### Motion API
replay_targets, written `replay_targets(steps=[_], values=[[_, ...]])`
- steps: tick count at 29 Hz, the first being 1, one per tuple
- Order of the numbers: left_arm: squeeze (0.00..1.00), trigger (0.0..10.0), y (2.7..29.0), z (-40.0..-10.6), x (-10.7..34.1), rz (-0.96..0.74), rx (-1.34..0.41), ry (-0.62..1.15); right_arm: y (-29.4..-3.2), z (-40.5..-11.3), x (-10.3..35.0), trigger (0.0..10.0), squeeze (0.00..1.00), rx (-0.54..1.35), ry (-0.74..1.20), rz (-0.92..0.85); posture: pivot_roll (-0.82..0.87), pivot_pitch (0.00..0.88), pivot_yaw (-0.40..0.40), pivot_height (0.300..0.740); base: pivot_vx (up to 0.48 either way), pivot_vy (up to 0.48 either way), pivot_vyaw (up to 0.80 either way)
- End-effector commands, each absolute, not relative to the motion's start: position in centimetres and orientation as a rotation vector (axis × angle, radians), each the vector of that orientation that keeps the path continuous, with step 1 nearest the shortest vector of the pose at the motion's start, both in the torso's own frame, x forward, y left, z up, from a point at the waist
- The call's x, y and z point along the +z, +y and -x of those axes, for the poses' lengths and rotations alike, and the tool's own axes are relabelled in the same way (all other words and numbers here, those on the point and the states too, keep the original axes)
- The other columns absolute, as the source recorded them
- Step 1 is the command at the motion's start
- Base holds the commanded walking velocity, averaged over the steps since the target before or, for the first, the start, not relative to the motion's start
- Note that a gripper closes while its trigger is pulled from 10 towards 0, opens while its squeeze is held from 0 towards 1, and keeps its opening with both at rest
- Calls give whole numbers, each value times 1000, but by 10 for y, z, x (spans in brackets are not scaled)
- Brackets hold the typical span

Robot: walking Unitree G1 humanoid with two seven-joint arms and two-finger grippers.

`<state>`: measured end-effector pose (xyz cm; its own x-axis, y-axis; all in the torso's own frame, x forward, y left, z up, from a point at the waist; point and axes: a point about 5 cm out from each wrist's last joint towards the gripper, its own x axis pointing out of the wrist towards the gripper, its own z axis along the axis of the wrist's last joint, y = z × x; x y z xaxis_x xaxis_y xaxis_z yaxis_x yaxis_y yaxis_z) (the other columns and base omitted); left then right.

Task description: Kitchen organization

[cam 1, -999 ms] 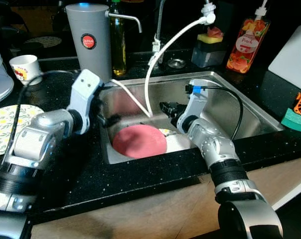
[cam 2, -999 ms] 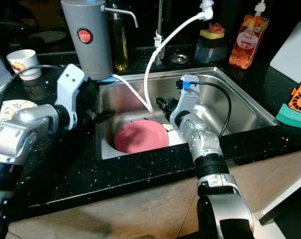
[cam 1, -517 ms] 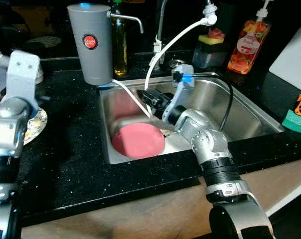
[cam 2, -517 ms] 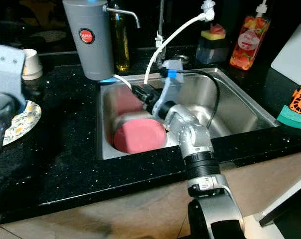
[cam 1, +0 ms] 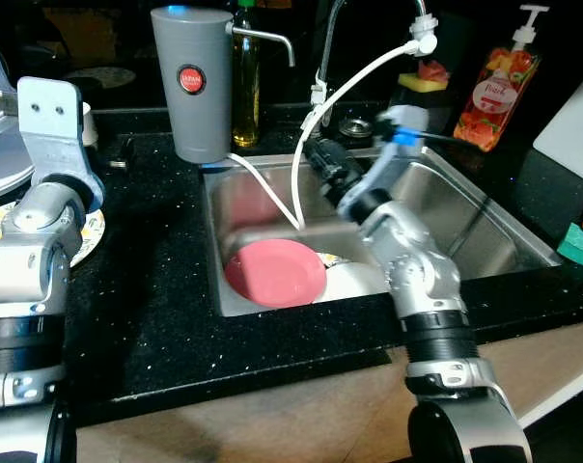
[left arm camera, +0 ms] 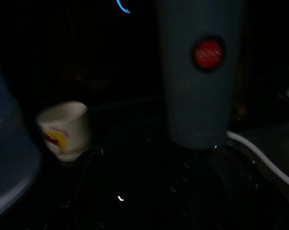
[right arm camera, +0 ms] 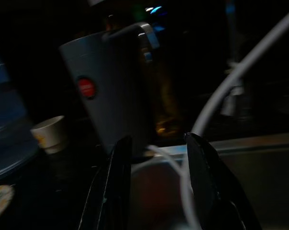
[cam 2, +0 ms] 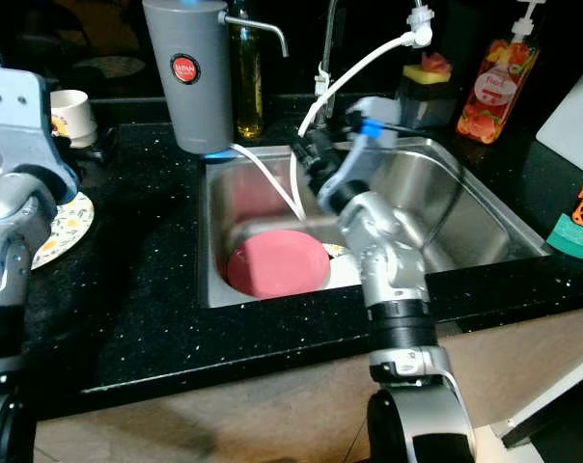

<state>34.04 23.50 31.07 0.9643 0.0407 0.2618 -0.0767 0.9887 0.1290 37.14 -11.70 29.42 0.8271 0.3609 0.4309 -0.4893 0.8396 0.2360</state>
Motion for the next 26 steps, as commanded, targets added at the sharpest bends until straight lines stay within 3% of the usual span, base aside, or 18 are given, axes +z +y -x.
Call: replay_targets(steps=[1,5,9,26], values=[[0,10000,229,-338,302,-127,39,-248,-121,-367,293,10000,0,451,-380,-348,-2,88,-23,740,0,0,0],[0,10000,223,-331,305,-143,45,-333,-126,-362,289,10000,0,423,-400,-321,0,92,-28,740,0,0,0],[0,10000,216,-330,298,-130,43,-304,-125,-359,286,10000,0,417,-411,-320,2,91,-27,740,0,0,0],[0,10000,203,-328,298,-129,-5,-311,-119,-355,287,10000,0,430,-397,-330,-3,94,-20,740,-281,0,0]])
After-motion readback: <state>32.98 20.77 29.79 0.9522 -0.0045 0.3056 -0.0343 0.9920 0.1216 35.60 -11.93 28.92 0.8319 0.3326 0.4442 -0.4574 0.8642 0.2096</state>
